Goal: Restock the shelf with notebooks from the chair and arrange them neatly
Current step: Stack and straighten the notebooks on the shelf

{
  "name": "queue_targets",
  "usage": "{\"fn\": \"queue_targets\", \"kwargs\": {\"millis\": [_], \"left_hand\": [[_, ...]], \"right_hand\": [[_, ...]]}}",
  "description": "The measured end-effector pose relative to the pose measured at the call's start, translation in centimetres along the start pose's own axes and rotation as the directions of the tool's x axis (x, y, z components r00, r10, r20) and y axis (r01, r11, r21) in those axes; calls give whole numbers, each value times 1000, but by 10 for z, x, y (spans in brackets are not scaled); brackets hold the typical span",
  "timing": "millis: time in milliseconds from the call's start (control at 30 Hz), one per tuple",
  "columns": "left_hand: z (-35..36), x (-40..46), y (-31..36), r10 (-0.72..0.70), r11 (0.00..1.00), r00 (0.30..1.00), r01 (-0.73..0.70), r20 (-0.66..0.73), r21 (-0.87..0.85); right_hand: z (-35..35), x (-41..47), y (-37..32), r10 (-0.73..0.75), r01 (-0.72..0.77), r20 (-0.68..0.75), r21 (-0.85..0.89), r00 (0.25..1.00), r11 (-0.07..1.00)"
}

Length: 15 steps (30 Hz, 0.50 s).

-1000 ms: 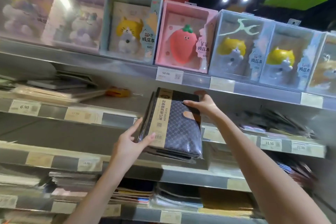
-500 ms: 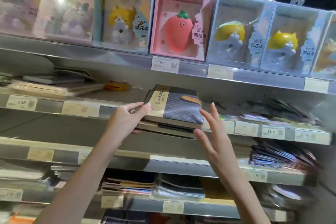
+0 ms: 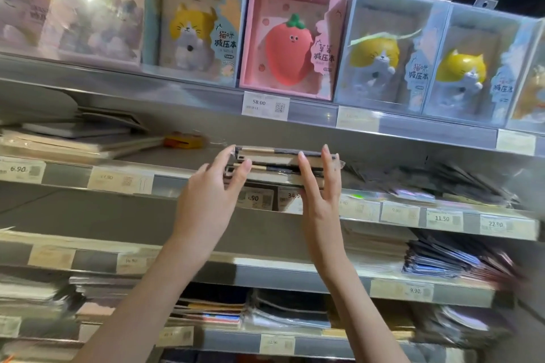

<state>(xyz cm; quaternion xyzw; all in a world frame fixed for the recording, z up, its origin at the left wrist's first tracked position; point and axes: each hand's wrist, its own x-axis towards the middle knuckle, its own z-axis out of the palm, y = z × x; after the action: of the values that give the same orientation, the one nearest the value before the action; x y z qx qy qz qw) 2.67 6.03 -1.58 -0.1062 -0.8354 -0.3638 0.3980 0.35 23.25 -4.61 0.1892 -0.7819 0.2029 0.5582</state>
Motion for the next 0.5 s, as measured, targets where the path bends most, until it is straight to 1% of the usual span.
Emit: {"fn": "queue_targets", "kwargs": {"millis": [33,67,167,200,267,300,333,400,433,500], "left_hand": [[6,2,2,23,997,1000,-22,-11,68],[12,5,2,25,995,1000,-23,-14,97],[33,18,-3,9,1000,1000,-9,-19,29],[41,23,-6,8,1000,1000,-7,-19,18],[56,34,-16,14,999,1000,-15,13,43],[63,39,-22,9,994,999,-14,45,105],[71,44,-30,-3,979,997,-14,80,205],[82,51,-39,-36,909,989,-25,140,416],[86,52,-40,-52,880,987,-28,155,474],[90,55,-40,-53,855,989,-27,139,517]], "right_hand": [[4,1,4,11,-11,-4,22,1000,1000],[8,2,8,9,-9,-10,21,1000,1000],[24,9,22,-6,5,-14,-40,1000,999],[30,11,28,0,-1,-9,-83,1000,997],[42,13,44,0,4,17,-234,1000,972],[49,12,52,2,12,43,-321,999,947],[54,9,58,9,22,76,-397,997,918],[64,4,68,21,38,114,-494,993,868],[67,2,71,28,40,125,-513,992,857],[69,1,74,38,43,140,-537,989,842]]}}
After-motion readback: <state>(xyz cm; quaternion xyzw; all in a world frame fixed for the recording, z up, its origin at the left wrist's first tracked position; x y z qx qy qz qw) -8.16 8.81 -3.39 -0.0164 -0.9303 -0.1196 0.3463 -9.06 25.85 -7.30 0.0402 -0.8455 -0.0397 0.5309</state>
